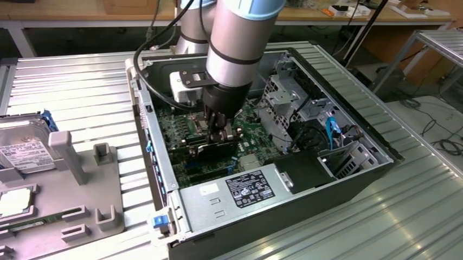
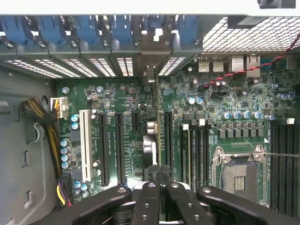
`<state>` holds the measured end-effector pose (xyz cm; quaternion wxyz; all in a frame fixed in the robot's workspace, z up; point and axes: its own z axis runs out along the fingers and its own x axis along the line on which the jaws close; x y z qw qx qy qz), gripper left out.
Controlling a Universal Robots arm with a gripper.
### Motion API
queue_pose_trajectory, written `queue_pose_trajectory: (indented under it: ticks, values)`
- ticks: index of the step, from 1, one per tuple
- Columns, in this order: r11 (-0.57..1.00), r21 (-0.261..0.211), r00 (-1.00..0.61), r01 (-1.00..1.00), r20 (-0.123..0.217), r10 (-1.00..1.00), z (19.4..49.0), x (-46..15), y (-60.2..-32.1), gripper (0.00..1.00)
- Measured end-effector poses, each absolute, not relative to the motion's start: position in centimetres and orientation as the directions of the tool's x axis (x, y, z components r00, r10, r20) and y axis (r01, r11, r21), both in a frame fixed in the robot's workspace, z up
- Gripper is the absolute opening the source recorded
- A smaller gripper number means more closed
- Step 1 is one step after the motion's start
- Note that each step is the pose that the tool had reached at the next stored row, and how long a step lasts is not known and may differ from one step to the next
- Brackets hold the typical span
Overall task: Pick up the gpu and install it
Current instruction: 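Press down on the gpu until it lock into place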
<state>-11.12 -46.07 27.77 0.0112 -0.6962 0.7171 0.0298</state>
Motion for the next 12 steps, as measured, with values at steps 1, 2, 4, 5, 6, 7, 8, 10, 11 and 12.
queue_pose_trajectory:
  ticks: [1, 2, 4, 5, 6, 7, 8, 10, 11, 12]
  values:
    - [0.029, 0.027, -0.03, -0.999, -0.061, -0.998, 27.8, -11.1, -46.1, 0.11]
    - [0.029, 0.027, -0.03, -0.999, -0.063, -0.998, 27.8, -11.1, -46.1, 0.11]
    - [0.028, 0.016, -0.029, -0.999, -0.07, -0.997, 27.5, -11.5, -46.1, 0.11]
    - [0.028, 0.013, -0.029, -1.0, -0.072, -0.997, 27.4, -11.6, -46.1, 0.11]
    - [0.028, 0.01, -0.029, -1.0, -0.073, -0.997, 27.3, -11.7, -46.1, 0.11]
    - [0.028, 0.004, -0.029, -1.0, -0.075, -0.997, 27.0, -11.8, -46.1, 0.11]
    - [0.028, 0.002, -0.028, -1.0, -0.075, -0.997, 26.9, -11.8, -46.1, 0.11]
    - [0.029, 0.0, -0.029, -1.0, -0.079, -0.996, 27.6, -11.9, -46.1, 0.11]
    - [0.028, 0.001, -0.028, -1.0, -0.076, -0.997, 28.6, -12.0, -46.1, 0.11]
    - [0.028, 0.001, -0.028, -1.0, -0.076, -0.997, 29.4, -12.1, -46.1, 0.11]
